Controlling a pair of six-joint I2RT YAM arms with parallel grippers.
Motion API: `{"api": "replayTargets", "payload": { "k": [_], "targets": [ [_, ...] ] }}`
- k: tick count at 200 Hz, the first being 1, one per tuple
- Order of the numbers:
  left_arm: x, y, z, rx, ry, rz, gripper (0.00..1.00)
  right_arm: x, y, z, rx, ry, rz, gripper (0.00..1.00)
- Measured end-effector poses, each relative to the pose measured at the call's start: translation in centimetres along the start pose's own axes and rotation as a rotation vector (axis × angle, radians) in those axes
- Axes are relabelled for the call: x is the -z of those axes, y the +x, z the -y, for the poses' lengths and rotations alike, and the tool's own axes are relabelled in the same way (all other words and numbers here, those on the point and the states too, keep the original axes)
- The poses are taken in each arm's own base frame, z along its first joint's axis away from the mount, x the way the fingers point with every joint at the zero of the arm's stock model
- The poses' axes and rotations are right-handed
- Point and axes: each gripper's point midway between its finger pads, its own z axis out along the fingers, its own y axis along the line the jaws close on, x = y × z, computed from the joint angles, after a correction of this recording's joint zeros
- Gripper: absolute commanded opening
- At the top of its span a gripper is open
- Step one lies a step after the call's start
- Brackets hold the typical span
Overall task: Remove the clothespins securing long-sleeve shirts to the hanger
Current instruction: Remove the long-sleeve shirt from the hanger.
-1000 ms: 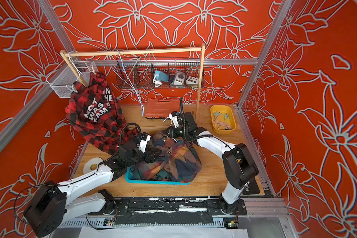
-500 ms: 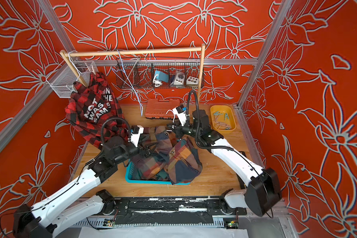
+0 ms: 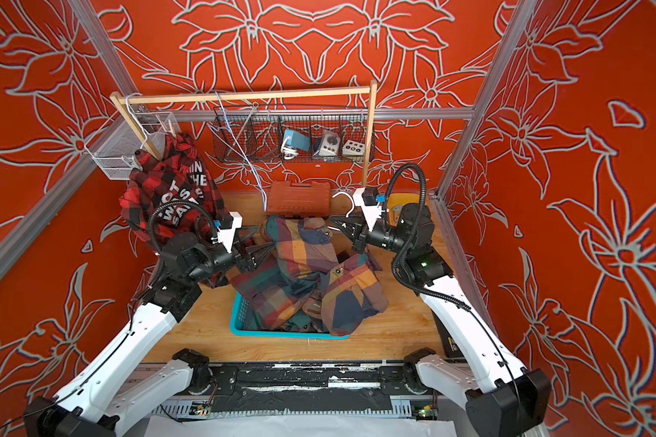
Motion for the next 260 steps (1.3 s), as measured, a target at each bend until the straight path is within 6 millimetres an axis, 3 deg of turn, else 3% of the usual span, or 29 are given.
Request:
{"api": "replayTargets", "payload": {
  "k": [33, 45, 102, 162, 196, 236, 260],
  "targets": [
    [-0.8, 1.6, -1.0, -0.001, -0.008, -0.029, 0.75, 0.3, -0.5, -1.3, 0.018, -0.062, 0.01, 0.0],
    [-1.1, 2.0, -1.2, -0.001, -0.008, -0.035, 0.67, 0.4, -0.6, -1.7, 0.025, -0.08, 0.014, 0.0],
    [-2.4, 2.8, -1.7, -0.029, 0.019, -0.04, 0.0, 0.7, -0.9, -2.6, 0.041, -0.122, 0.021, 0.0],
    [-1.7, 1.7, -1.8, -0.062, -0.016, 0.013, 0.0, 0.6, -0.8, -2.6, 0.038, -0.129, 0.018, 0.0],
    [-1.0, 1.1, -4.3, -0.059, -0.178, 0.031, 0.0, 0.8, -0.7, -1.8, 0.03, -0.108, 0.016, 0.0],
    [-0.5, 4.2, -10.1, 0.069, -0.457, -0.076, 0.0, 0.8, -0.4, -1.4, 0.019, -0.099, 0.008, 0.0],
    [0.1, 6.8, -11.6, 0.158, -0.536, -0.151, 0.0, 0.8, 0.1, -1.3, 0.006, -0.094, -0.008, 0.0]
  ]
}}
